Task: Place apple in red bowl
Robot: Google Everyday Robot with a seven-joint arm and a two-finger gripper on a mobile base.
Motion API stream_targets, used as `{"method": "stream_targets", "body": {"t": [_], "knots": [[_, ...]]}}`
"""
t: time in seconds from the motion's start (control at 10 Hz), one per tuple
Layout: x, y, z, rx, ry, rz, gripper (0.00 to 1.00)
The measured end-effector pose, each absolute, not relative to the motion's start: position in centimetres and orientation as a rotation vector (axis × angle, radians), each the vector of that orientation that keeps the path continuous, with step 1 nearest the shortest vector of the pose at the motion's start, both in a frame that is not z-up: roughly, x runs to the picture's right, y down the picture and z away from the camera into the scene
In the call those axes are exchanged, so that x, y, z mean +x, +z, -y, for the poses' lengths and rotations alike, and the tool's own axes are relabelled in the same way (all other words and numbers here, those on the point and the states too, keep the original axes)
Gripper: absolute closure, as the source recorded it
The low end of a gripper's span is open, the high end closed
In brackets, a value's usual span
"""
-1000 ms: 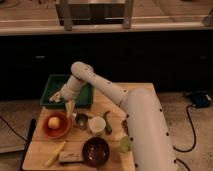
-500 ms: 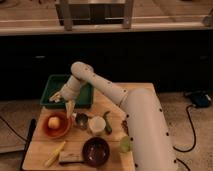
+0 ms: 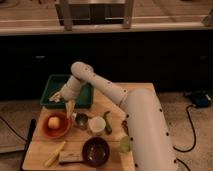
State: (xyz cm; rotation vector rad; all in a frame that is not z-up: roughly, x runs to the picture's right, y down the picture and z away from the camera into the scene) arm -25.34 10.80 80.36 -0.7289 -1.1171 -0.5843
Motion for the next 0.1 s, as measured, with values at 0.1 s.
{"method": "stream_targets", "body": {"t": [0.1], "knots": [[-25.34,80.36,-10.80,-0.729,-0.584,1.117,0.20]]}}
